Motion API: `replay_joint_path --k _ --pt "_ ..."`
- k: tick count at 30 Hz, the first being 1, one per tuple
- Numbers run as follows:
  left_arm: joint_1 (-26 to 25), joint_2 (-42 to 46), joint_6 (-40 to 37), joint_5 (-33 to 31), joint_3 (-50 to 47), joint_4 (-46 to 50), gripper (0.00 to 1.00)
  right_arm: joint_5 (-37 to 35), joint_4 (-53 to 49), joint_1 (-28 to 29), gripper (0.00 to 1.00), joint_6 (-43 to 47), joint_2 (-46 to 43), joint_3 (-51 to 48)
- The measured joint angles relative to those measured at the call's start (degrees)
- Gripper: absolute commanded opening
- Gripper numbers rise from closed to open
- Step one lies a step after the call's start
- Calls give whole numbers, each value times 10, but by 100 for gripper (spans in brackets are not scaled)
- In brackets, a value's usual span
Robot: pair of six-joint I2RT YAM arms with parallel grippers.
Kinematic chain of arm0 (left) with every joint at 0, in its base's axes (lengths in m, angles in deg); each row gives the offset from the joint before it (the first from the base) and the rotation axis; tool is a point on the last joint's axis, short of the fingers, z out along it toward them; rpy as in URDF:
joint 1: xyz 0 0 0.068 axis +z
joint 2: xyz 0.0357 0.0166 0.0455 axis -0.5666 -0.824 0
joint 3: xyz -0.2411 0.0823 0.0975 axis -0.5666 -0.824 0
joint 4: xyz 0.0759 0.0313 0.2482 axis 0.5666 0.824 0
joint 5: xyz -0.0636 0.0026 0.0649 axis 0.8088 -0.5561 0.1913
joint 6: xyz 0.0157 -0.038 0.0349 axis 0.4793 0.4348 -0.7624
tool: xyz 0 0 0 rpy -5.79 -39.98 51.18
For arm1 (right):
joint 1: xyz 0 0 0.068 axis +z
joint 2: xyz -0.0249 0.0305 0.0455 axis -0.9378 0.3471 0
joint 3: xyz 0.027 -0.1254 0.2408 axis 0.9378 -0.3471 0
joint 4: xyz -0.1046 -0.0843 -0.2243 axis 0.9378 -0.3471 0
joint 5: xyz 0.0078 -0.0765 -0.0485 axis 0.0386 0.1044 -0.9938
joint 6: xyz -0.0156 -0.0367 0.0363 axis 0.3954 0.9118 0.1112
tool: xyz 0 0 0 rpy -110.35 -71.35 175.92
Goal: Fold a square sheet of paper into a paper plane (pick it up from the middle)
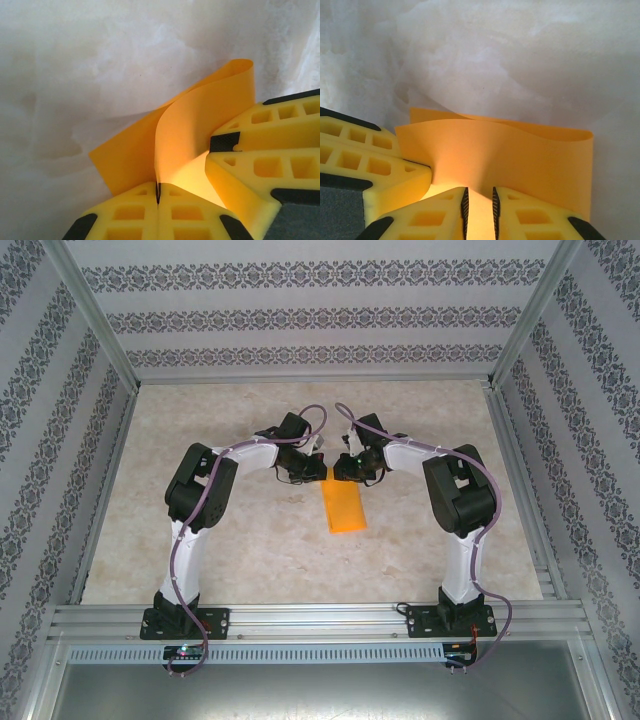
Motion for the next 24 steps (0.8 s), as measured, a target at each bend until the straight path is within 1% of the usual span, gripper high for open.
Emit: replay_joint_path --k 4,12,19,24 --pt "0 0 -4 -1 0 5 0 3 3 -2 26 -7 -14 -5" --pt "0 2 -15 -2 0 10 0 -2 0 -19 33 -1 -69 -17" --pt "0 2 -17 -1 0 11 0 -23 -23 -24 35 17 -64 -17" --pt "0 2 -21 -2 1 14 0 -25 -32 -24 35 25 -37 -10"
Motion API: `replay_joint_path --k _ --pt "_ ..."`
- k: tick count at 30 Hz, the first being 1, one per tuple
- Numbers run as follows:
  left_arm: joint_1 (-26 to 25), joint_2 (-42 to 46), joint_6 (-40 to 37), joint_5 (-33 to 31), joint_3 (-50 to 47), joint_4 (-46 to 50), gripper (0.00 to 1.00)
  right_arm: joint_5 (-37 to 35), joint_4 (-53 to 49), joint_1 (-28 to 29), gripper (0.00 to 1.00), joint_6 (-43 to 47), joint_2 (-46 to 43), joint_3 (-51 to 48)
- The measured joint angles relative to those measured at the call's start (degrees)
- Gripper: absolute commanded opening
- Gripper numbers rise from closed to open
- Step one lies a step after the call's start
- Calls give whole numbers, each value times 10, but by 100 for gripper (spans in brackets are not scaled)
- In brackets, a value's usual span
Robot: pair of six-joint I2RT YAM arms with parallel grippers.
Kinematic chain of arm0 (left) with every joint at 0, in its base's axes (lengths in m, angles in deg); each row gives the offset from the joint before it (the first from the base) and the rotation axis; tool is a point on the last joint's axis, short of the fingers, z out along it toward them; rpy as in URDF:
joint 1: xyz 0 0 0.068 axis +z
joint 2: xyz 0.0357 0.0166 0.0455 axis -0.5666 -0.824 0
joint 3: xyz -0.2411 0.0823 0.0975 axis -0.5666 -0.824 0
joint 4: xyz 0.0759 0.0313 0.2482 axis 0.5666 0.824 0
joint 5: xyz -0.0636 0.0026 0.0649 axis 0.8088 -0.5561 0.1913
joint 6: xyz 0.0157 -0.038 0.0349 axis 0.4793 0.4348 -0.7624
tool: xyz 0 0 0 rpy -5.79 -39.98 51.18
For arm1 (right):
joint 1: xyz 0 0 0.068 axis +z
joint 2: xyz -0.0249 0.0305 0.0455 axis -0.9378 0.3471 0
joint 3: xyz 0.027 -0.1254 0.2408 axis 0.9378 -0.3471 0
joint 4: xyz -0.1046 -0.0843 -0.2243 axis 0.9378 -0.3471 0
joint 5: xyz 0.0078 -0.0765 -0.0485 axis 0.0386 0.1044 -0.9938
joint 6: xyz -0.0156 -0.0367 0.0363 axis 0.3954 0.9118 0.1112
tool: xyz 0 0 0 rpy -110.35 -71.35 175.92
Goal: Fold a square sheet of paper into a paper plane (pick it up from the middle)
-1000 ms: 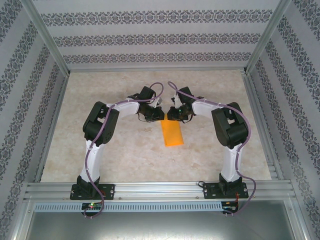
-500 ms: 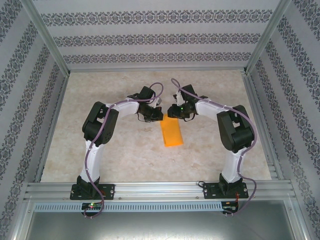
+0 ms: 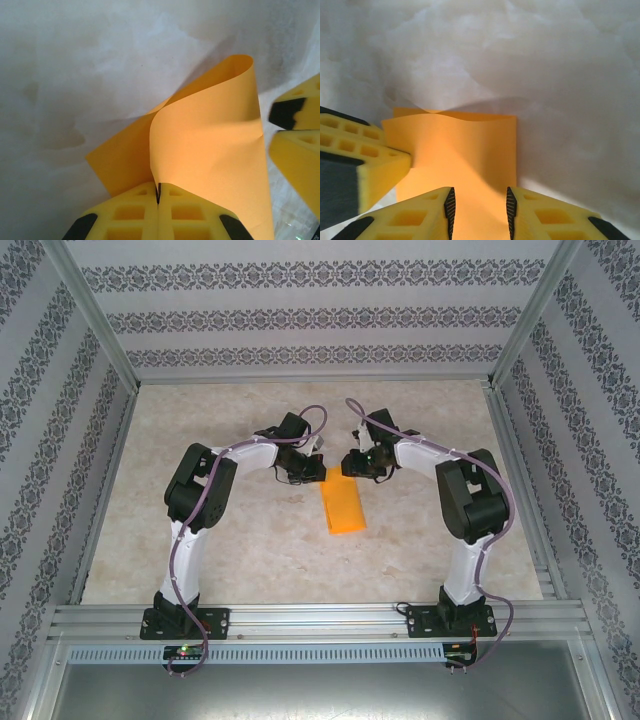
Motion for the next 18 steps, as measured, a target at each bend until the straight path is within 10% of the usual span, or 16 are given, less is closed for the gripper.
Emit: replay_joint_path --k 18 --pt "0 4 -13 0 0 21 0 -33 -24 13 38 20 29 28"
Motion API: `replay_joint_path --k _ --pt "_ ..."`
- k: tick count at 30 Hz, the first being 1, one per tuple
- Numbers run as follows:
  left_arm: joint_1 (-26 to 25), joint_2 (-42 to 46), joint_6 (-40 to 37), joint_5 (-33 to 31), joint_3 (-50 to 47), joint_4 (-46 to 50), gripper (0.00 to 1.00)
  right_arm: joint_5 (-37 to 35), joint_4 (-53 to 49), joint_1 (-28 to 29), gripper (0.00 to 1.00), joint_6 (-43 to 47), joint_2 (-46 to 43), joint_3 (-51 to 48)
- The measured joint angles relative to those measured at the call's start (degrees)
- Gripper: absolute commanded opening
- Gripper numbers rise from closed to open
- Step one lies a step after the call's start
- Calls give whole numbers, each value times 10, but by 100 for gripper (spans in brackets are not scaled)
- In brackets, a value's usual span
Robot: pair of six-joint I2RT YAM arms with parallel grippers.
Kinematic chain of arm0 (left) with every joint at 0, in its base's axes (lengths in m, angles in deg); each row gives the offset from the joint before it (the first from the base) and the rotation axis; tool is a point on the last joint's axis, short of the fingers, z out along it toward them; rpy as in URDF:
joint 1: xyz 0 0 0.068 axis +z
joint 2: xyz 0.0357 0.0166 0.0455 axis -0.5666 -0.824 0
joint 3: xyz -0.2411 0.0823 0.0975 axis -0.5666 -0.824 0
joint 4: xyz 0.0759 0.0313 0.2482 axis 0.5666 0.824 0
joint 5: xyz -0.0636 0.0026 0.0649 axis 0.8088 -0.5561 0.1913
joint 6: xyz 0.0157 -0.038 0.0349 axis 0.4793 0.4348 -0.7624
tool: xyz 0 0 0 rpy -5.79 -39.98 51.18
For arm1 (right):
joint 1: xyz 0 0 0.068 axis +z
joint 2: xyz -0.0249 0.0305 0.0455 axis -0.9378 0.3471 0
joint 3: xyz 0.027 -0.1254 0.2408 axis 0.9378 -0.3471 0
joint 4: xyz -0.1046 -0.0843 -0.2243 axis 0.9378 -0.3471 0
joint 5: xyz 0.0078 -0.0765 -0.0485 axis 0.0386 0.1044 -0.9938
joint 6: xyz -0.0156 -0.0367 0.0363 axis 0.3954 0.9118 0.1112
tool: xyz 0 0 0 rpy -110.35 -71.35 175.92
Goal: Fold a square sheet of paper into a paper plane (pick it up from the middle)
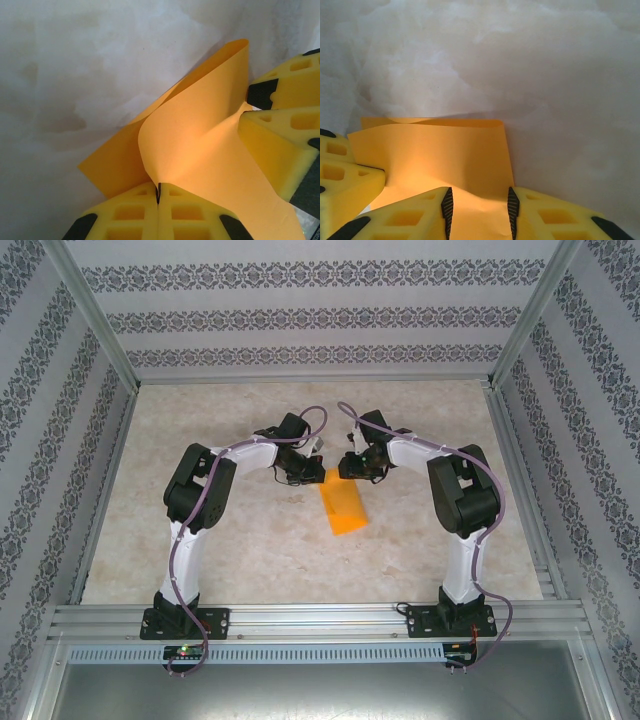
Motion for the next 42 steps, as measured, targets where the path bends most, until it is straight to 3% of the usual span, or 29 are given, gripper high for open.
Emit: replay_joint_path --k 20,32,42 --pt "0 4 -13 0 0 21 0 -26 -20 7 36 11 8 16" --pt "2 4 -13 1 0 21 0 -42 -21 22 29 17 14 23" --pt "8 10 -12 2 -3 21 17 -64 -19 30 22 21 14 23"
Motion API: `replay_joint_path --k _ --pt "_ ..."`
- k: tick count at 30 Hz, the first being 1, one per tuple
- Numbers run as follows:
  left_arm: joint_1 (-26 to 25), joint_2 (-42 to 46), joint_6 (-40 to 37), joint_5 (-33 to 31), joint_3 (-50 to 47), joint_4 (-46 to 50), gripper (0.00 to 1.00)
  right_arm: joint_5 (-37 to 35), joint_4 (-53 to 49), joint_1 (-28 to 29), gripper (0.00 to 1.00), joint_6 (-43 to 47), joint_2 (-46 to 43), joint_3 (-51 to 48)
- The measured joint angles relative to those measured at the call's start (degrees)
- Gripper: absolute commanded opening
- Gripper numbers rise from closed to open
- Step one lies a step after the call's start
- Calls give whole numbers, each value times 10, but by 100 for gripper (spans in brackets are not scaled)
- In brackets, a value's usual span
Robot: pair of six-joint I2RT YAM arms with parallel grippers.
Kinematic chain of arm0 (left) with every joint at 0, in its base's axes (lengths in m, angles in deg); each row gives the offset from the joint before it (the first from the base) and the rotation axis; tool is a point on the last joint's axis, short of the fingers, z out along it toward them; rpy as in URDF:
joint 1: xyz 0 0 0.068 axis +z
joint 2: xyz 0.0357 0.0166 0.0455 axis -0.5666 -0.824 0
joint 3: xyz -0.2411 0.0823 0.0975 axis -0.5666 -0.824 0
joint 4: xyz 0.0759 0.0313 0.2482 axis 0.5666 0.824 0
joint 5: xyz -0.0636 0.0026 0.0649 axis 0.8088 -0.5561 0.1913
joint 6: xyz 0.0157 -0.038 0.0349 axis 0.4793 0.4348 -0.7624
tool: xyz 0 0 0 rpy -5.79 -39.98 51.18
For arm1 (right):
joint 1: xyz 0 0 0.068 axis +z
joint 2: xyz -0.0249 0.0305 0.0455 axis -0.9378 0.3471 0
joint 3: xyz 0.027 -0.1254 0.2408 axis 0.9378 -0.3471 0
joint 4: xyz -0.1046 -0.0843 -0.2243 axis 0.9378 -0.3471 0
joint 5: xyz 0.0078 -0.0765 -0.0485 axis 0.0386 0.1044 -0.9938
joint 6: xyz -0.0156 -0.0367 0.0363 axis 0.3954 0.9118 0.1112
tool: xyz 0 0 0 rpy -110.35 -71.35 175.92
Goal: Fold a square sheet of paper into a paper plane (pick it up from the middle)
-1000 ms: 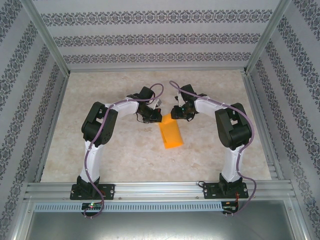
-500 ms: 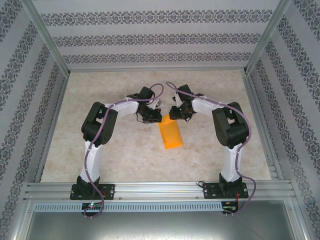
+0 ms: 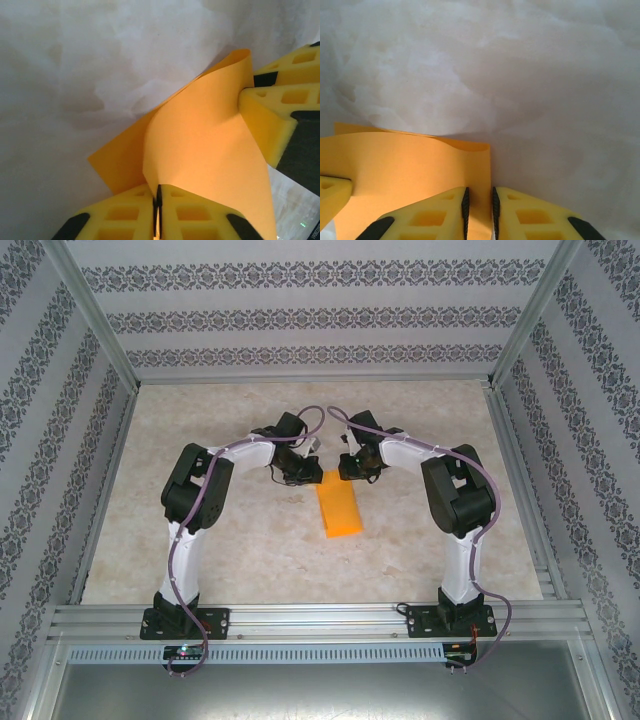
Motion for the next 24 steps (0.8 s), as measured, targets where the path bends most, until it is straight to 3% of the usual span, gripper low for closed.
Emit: replay_joint_path --k 24 --pt "7 32 2 -6 -8 3 21 -26 4 23 23 -18 -3 -2"
